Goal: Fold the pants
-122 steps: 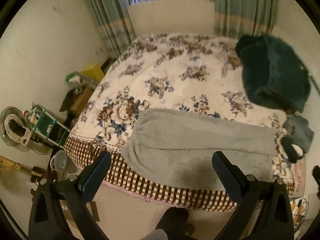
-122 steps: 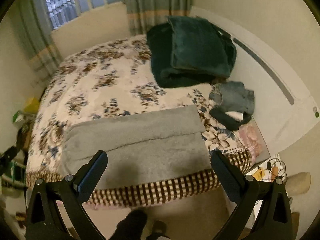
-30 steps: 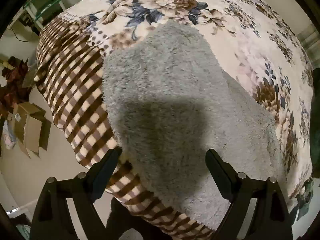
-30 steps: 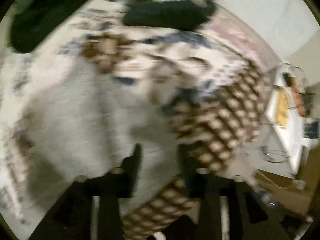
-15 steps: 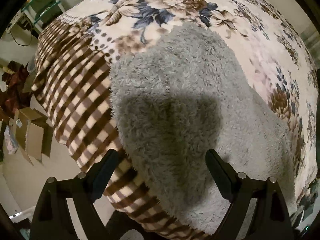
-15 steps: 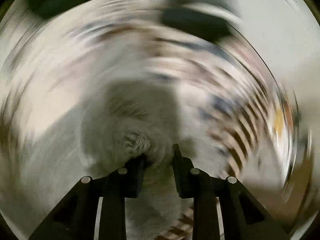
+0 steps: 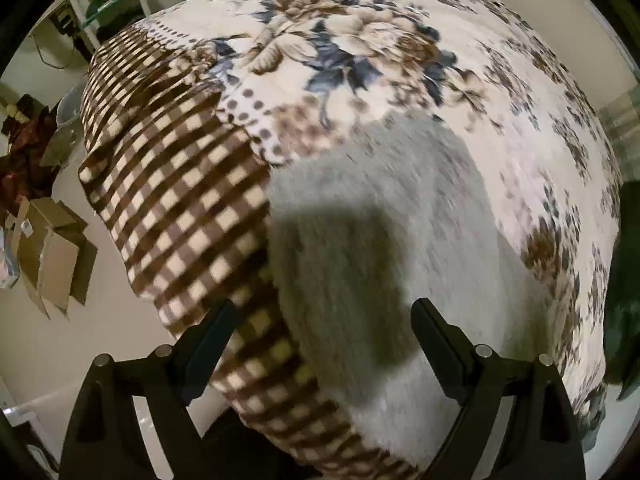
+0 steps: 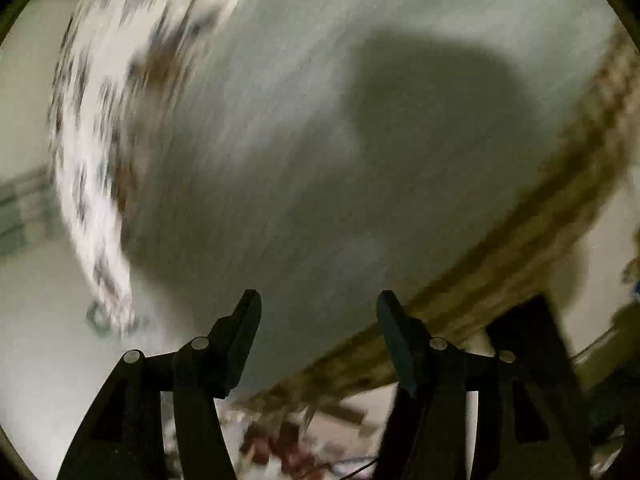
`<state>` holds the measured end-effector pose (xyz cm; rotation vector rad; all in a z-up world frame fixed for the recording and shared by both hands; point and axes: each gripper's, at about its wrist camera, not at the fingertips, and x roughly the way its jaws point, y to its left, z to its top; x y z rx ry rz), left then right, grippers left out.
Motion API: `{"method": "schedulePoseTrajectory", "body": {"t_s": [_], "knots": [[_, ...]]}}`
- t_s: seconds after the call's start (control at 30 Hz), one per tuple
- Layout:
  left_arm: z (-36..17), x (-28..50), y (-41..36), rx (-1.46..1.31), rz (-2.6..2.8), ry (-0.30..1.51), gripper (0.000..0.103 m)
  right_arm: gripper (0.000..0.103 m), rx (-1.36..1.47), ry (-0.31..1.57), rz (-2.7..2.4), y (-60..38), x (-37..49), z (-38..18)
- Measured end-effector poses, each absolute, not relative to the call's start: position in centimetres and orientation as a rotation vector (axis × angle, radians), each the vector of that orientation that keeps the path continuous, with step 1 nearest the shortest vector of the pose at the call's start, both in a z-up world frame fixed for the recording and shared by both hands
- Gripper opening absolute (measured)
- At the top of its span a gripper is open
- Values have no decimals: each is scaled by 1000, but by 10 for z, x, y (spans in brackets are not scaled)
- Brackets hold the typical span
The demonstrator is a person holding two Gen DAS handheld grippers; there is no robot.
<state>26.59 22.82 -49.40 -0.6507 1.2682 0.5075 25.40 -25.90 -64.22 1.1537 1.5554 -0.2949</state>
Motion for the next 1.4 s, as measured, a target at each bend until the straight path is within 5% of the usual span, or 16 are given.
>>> {"method": "schedulePoseTrajectory", "body": {"t_s": [0.1, 0.17, 0.2, 0.27, 0.47, 0.6, 0.73, 0.83, 0.9, 0.93, 0.97, 1.4], "knots": [[-519, 279, 245, -694, 489, 1307, 84, 63, 1190, 1587, -315, -219, 258, -663], [-526, 282, 255, -717, 487, 1273, 4, 53, 1201, 1553, -362, -203, 259, -665], [-527, 284, 257, -726, 481, 1269, 5, 26, 1200, 1536, -377, -198, 259, -663], [-517, 282, 262, -718, 476, 1210, 4, 3, 1155, 1533, -402, -191, 258, -660], [-477, 270, 278, -687, 455, 1115, 4, 1, 1043, 1541, -296, -167, 260, -636], [-499, 274, 294, -665, 504, 1144, 4, 1, 978, 1587, -253, -147, 256, -645], [-529, 276, 298, -699, 494, 1232, 8, 1, 981, 1636, -206, -141, 250, -659], [-510, 275, 284, -674, 451, 1227, 15, 20, 1003, 1625, -158, -154, 250, -651], [-495, 275, 272, -613, 452, 1230, 45, 54, 1015, 1566, -161, -177, 245, -637], [-484, 276, 264, -573, 444, 1213, 75, 57, 1016, 1542, -173, -191, 242, -630], [-473, 277, 253, -528, 440, 1196, 92, 57, 1020, 1521, -195, -209, 237, -623], [-459, 323, -30, -254, 57, 1266, 93, 57, 951, 1163, -732, -599, 144, -545]]}}
